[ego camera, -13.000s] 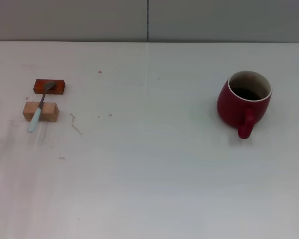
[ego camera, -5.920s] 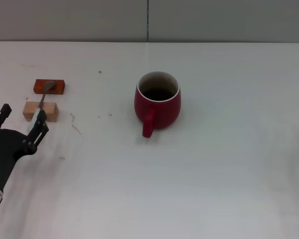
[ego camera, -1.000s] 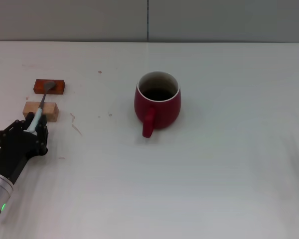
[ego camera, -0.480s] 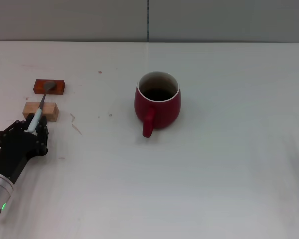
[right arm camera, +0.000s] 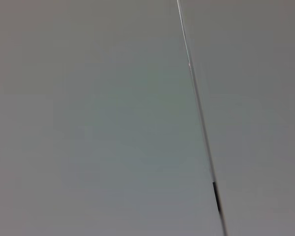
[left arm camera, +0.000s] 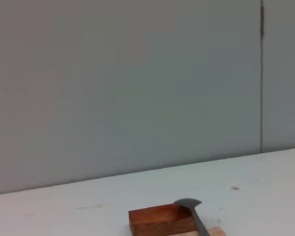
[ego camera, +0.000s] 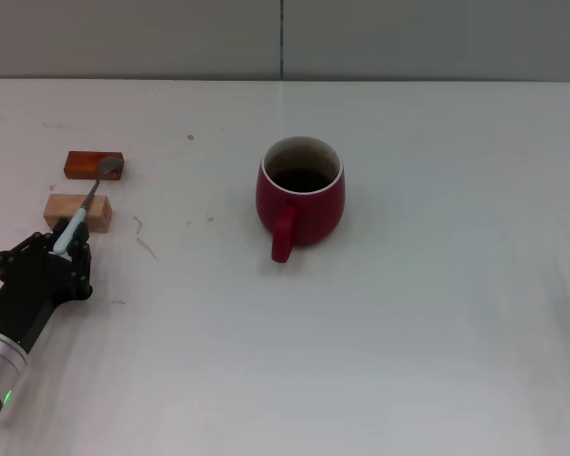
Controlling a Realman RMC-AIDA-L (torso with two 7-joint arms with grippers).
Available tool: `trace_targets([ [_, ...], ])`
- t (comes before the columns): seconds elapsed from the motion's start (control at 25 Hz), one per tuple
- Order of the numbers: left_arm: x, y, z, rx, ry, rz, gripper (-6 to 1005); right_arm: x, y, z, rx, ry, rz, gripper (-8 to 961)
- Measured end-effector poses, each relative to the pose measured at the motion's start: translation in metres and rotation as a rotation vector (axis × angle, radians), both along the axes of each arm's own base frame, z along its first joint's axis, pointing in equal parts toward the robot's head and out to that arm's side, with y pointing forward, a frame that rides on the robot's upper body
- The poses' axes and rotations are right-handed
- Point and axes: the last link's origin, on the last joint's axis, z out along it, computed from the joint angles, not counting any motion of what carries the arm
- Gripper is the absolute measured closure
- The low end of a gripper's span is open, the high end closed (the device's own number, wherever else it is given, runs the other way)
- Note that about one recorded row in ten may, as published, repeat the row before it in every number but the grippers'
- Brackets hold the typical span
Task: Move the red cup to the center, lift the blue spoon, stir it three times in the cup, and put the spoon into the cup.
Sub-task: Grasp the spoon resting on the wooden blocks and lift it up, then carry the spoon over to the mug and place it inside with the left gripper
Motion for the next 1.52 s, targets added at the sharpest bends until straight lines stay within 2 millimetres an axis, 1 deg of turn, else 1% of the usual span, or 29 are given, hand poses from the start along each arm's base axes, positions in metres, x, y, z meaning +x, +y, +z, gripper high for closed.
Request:
trace_targets([
  [0.12,-0.001,0.000,0.000,-0.003,0.022,-0.001,826,0.000,0.000,0.000,0.000,-0.001,0.001,285],
  [0.4,0.006,0.001,0.000,0.024,0.051,-0.031,827,-0.001,-0.001,-0.001,-0.009,-0.004,0.006,285],
  [0.76,0.021,0.003,0.009,0.101,0.051,-0.109,828,-0.001,-0.002,-0.001,-0.005,-0.006,0.012,285],
  [0.92,0.033,0.010,0.012,0.097,0.004,-0.123,828,-0.002,-0.003,0.000,0.000,-0.007,0.017,285],
  [1.04,0.045,0.022,0.015,0.038,0.034,-0.129,828,-0.002,-0.003,0.001,0.004,-0.005,0.023,285],
  [1.16,0.064,0.035,0.023,-0.039,0.114,-0.141,827,-0.003,-0.003,0.002,0.010,-0.003,0.030,285],
  [1.28,0.089,0.042,0.042,-0.104,0.202,-0.176,827,-0.003,-0.004,0.003,0.014,-0.003,0.032,285],
  [1.36,0.109,0.046,0.056,-0.135,0.249,-0.209,827,-0.002,-0.005,0.003,0.016,-0.003,0.030,285],
  [1.52,0.137,0.051,0.081,-0.167,0.327,-0.232,827,-0.001,-0.006,0.004,0.019,-0.002,0.026,285],
])
